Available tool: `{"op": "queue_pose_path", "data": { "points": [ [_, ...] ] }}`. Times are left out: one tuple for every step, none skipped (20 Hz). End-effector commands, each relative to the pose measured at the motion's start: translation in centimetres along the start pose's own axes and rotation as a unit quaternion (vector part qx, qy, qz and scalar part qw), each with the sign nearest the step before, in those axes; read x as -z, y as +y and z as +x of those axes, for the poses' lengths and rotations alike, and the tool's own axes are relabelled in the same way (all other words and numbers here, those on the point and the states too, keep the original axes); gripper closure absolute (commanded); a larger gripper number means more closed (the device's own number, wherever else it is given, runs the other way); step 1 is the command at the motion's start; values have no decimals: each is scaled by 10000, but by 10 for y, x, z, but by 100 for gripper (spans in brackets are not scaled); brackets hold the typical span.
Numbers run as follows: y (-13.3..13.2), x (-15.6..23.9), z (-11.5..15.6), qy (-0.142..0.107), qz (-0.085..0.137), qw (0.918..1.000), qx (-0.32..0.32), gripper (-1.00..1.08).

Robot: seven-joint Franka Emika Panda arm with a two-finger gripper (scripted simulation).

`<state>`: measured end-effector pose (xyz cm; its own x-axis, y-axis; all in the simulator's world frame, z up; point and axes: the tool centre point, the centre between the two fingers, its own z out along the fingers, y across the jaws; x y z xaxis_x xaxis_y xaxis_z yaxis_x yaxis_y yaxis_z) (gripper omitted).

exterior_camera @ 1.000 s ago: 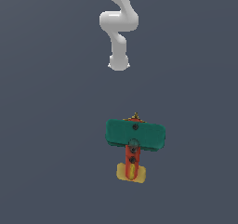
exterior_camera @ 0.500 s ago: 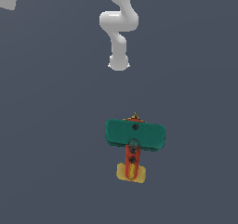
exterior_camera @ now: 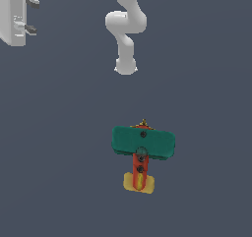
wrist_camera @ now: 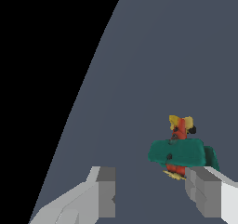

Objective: Pick up the object and move it to a goal position.

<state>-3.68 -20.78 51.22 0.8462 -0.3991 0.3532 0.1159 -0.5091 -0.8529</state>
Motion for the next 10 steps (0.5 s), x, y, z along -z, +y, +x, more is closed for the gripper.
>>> {"op": "queue_pose_path", "data": {
  "points": [
    [17, -11, 1, -58, 147, 9998, -136, -20],
    [24, -16, 1, -85, 200, 9996, -192, -20],
    [31, -21, 1, -112, 252, 9993, -249, -20],
    [38, -27, 1, -141, 303, 9990, -307, -20],
    [45, -32, 0, -172, 353, 9986, -366, -20],
    [52, -38, 0, -203, 401, 9981, -425, -20],
    [59, -44, -1, -236, 448, 9975, -485, -20],
    [66, -51, -2, -270, 494, 9969, -545, -20],
    [73, -57, -3, -305, 539, 9962, -606, -20],
    [80, -64, -5, -342, 582, 9955, -667, -20]
  ]
}}
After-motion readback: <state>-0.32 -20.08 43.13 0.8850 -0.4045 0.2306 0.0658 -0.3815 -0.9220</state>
